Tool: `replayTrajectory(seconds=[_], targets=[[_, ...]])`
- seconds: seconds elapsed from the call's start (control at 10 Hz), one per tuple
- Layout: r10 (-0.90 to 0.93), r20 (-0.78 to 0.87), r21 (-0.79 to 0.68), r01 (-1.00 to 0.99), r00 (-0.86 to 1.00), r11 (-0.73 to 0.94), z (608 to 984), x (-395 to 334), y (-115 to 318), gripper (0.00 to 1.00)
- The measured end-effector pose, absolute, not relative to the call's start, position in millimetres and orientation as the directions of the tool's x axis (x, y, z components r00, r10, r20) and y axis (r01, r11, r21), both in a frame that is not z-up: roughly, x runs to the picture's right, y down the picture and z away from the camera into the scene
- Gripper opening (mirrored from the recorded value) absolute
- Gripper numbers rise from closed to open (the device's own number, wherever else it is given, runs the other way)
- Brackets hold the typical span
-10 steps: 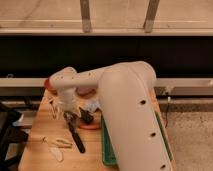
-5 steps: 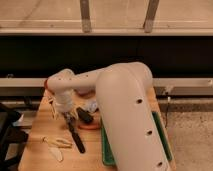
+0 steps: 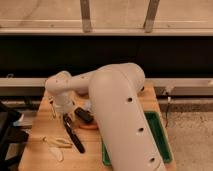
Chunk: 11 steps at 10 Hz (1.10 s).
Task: Wipe table surface with brush
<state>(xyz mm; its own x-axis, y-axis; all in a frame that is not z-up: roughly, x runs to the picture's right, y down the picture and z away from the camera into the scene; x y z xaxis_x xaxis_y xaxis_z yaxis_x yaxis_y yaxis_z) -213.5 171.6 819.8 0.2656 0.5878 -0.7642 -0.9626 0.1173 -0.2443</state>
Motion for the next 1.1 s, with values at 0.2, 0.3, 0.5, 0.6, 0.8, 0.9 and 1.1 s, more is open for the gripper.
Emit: replayTrajectory(seconds=[0.2, 0.3, 0.5, 0.6, 0.8, 0.9, 1.1], targets=[[0.590, -0.766, -0.223, -0.966, 0.255, 0.127, 820, -207, 172, 0.06], [0.592, -0.767, -0.214, -0.968, 0.248, 0.128, 819, -204, 171, 0.01], [0.603, -0.764, -0.193, -0.973, 0.228, 0.123, 817, -195, 166, 0.00], [0.607, -0.764, -0.183, -0.976, 0.218, 0.120, 817, -191, 165, 0.00], [0.604, -0.772, -0.171, -0.980, 0.198, 0.102, 823, -182, 168, 0.00], [0.604, -0.775, -0.167, -0.982, 0.186, 0.089, 827, -177, 170, 0.00], [0.602, -0.781, -0.160, -0.985, 0.166, 0.063, 837, -164, 174, 0.00]])
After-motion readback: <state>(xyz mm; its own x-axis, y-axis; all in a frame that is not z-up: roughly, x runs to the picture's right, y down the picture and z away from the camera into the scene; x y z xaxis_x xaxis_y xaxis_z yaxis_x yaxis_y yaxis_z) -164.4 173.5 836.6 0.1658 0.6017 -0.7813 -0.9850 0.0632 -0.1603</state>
